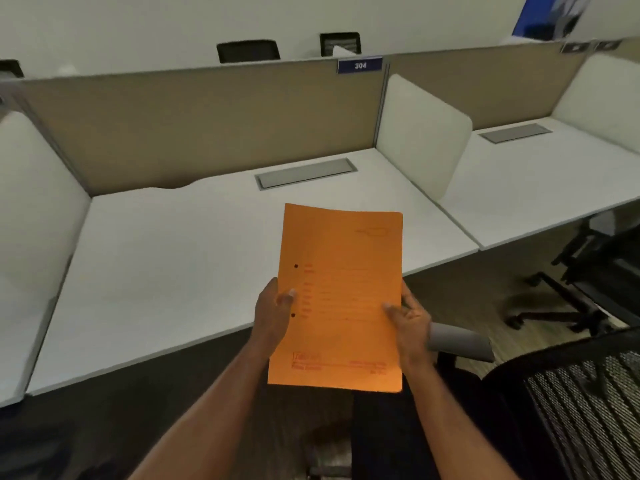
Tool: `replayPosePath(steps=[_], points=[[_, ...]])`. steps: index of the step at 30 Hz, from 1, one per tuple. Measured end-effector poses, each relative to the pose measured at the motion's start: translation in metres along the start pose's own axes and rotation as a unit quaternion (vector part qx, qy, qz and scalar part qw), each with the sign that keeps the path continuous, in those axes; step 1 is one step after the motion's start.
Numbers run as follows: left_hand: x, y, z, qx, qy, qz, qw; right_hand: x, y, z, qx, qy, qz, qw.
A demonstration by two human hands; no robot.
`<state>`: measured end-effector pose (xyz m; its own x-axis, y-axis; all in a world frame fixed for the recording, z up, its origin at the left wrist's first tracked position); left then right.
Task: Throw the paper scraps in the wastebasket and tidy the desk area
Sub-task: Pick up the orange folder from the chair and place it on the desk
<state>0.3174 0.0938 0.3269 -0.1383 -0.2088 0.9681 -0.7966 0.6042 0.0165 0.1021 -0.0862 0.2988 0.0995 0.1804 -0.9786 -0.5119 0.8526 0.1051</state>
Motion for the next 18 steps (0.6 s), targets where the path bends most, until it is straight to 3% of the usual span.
replayPosePath(steps=[11, 18], points=[[0.017, 0.009, -0.155, 0.129, 0.026, 0.009, 0.991, -0.036, 0.003, 0.165, -0.141, 0.026, -0.042, 0.989], [0.004, -0.014, -0.242, 0.182, 0.026, 0.005, 0.983, -0.041, -0.002, 0.264, -0.170, 0.054, -0.066, 0.982]])
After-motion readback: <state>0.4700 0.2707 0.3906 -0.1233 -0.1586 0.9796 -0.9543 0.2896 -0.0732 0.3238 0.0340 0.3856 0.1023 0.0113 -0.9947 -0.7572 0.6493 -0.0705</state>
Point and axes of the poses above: each hand's wrist, its own y-axis away from the middle knuckle, its own z-axis out of the palm, x = y × z, the point moved 7 cm from there along -y, towards the middle knuckle, and after that the axes turned 3 degrees about y, right-handed, at the moved point
